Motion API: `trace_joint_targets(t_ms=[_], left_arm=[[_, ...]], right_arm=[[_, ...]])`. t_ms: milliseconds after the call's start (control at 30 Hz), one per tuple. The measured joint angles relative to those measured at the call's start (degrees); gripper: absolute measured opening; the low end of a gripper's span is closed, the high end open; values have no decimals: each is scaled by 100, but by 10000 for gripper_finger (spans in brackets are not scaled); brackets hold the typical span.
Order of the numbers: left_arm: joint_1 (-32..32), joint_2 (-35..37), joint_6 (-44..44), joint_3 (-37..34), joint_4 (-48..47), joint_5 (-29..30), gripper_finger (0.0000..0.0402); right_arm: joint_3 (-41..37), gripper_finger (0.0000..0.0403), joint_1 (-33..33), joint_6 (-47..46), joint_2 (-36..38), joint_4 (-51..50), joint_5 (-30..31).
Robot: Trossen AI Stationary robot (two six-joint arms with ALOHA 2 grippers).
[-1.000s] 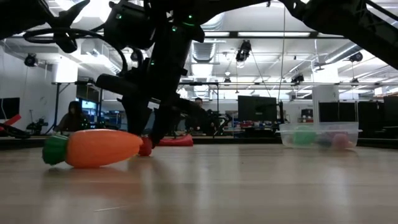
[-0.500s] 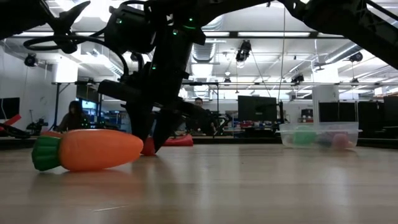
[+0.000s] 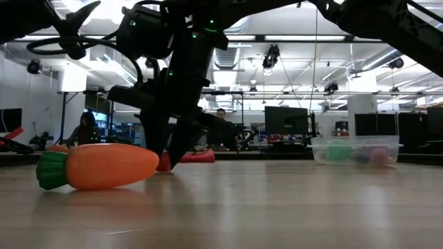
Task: Pick and placing Produce into tupperware
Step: Put the red strawberry into the transparent container
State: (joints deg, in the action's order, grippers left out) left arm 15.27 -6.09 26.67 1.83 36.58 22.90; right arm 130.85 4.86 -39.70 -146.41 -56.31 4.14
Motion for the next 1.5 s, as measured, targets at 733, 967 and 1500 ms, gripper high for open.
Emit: trace_joint_targets(t_ms=[733, 967, 1500], left_arm=[[1, -4, 1, 0, 40, -7, 192], [0, -36, 1, 0, 26, -13, 192], [-1, -68, -3, 2, 31, -177, 192]], right_arm=[[394, 134, -207, -792, 1223, -3444, 386], [-344, 134, -380, -1233, 2094, -3350, 432], [-5123, 134, -1323, -2688, 5391, -2459, 150]])
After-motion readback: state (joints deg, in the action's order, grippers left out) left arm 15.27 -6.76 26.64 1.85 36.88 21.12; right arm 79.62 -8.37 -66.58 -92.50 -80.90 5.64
